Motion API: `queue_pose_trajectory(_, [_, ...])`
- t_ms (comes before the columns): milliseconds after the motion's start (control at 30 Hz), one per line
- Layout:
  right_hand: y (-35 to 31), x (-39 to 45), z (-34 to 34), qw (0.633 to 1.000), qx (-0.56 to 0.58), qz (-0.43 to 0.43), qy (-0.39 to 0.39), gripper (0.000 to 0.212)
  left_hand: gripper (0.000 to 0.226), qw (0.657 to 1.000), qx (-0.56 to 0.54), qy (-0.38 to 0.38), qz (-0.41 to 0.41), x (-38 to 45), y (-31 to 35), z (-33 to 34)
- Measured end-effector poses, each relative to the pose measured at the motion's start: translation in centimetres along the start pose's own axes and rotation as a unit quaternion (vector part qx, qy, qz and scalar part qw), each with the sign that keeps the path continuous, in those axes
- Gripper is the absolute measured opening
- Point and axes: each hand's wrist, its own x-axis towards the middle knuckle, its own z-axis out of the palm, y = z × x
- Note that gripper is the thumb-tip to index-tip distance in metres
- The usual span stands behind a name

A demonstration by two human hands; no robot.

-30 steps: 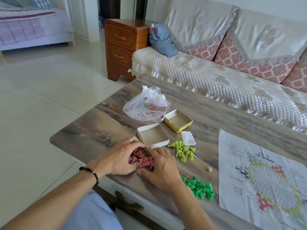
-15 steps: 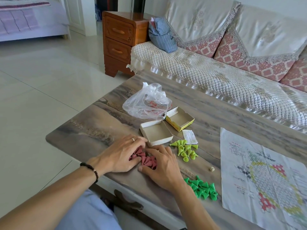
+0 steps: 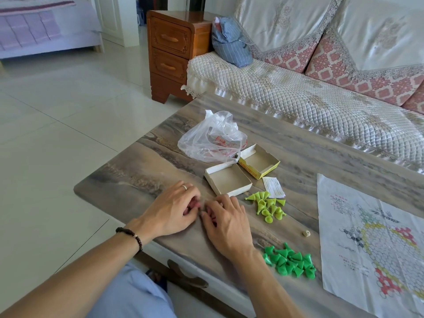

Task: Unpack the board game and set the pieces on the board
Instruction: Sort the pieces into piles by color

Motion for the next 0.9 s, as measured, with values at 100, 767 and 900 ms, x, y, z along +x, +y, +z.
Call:
queue_pose_trajectory(100, [0.0,-0.1,0.4,0.999,-0.006,0.025,0.041,0.024,0.013,0.999,0.033,-0.015,0.006,0.0,0.0,0.2])
queue_pose_trajectory(767, [0.1,1.3,0.3,0.996,-0.028,0.068,0.059,0.030,0.037,0.974,0.170,0.049,-0.143,1.0,1.5,0.9])
queue_pose_trajectory(900, [0.0,1.3,0.2,0.995,-0.036,0.065,0.066,0.029,0.041,0.981,0.153,0.051,-0.111,1.1,1.1,0.9])
